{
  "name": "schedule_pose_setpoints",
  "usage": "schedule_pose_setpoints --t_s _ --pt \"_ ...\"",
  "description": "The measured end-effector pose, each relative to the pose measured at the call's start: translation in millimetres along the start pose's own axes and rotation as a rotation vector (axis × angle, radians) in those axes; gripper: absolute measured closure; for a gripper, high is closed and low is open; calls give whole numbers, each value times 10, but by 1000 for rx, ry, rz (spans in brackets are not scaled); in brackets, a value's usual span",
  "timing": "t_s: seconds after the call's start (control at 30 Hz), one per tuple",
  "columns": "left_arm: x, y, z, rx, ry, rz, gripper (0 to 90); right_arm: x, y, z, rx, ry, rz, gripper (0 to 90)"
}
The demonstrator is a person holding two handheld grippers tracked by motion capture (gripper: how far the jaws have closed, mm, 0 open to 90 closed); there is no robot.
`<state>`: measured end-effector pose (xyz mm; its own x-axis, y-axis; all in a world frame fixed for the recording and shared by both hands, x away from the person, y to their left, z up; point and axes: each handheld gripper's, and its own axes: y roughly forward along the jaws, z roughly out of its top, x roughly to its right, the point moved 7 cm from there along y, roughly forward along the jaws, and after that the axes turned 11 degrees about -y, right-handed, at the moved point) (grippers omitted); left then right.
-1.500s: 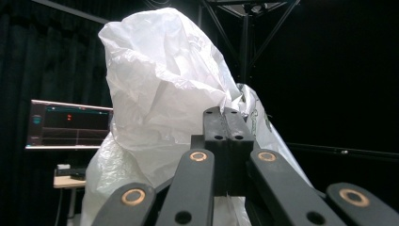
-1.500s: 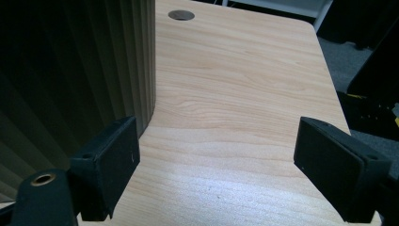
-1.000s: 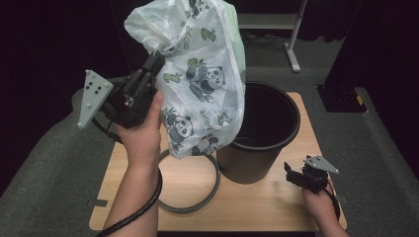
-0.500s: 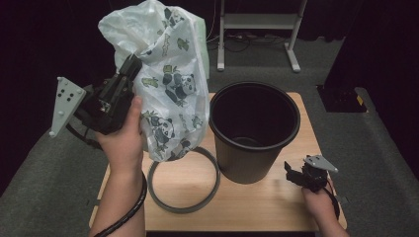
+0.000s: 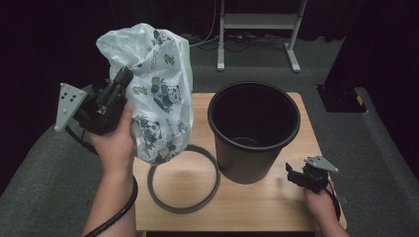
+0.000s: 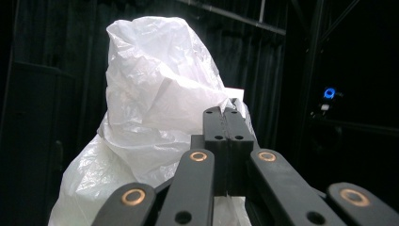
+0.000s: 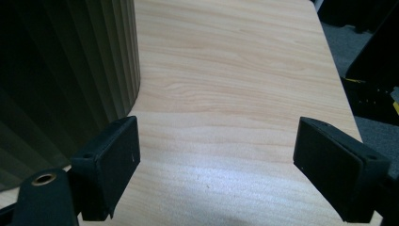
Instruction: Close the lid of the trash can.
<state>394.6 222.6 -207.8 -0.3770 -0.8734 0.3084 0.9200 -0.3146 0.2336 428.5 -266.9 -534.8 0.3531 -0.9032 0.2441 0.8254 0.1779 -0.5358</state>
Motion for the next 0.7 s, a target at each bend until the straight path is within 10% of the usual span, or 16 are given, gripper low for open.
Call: schedule_pose_setpoints --t_s 0.7 --pt "-337 148 -715 -158 -46 74 899 -76 135 -215 -113 -42 89 155"
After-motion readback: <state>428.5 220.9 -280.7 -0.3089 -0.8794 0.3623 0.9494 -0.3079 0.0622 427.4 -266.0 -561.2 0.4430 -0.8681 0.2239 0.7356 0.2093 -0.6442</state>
